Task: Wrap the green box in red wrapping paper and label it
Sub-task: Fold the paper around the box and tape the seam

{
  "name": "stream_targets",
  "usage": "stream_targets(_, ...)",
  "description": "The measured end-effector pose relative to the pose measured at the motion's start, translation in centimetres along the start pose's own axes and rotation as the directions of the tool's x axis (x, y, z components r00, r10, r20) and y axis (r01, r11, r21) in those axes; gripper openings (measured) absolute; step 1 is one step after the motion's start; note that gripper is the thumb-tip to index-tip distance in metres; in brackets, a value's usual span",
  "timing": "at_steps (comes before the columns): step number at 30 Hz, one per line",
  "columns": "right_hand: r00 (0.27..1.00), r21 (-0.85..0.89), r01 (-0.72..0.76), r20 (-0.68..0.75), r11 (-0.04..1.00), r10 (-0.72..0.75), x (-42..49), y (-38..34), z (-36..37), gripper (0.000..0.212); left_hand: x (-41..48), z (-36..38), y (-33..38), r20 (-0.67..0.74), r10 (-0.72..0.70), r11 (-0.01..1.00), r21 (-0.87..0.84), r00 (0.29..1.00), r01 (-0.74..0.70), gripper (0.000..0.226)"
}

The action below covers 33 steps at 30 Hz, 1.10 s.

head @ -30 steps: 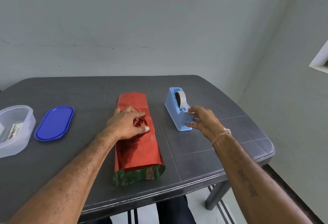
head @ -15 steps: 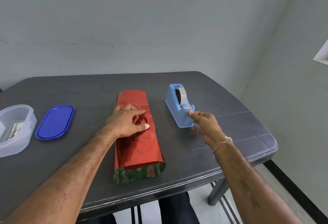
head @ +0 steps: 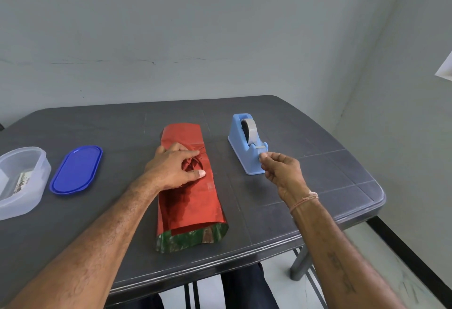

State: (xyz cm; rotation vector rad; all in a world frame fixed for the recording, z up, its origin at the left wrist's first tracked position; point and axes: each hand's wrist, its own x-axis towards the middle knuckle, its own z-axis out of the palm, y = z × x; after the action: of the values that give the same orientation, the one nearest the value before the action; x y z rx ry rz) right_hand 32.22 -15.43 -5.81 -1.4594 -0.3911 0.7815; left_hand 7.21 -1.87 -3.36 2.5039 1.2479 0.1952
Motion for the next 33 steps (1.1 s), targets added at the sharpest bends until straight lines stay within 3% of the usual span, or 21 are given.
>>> stream_targets(8,0.996,0.087,-0.091,0.019,0.992,0.09,-0.3,0.3,0.1,0.015,-0.1,0.0,0.0,-0.001,-0.001,1.0,0.014,1.0,0.001,0.073)
stream_targets(14,0.99,0.152,-0.139,0.023,0.979,0.137,-0.2,0.9,0.1,0.023,-0.2,-0.1,0.1,0.009,0.004,1.0,0.014,1.0,-0.004,0.074)
stream_targets(22,0.998,0.264,-0.066,-0.003,0.962,0.069,0.2,2.1,0.8,0.027,-0.2,0.0,-0.1,0.001,-0.016,1.0,-0.005,1.0,0.016,0.095)
stream_targets(33,0.998,0.247,-0.051,-0.02,0.968,0.057,0.3,2.3,0.9,0.027,-0.4,-0.1,0.2,-0.011,-0.019,1.0,-0.001,1.0,0.019,0.085)
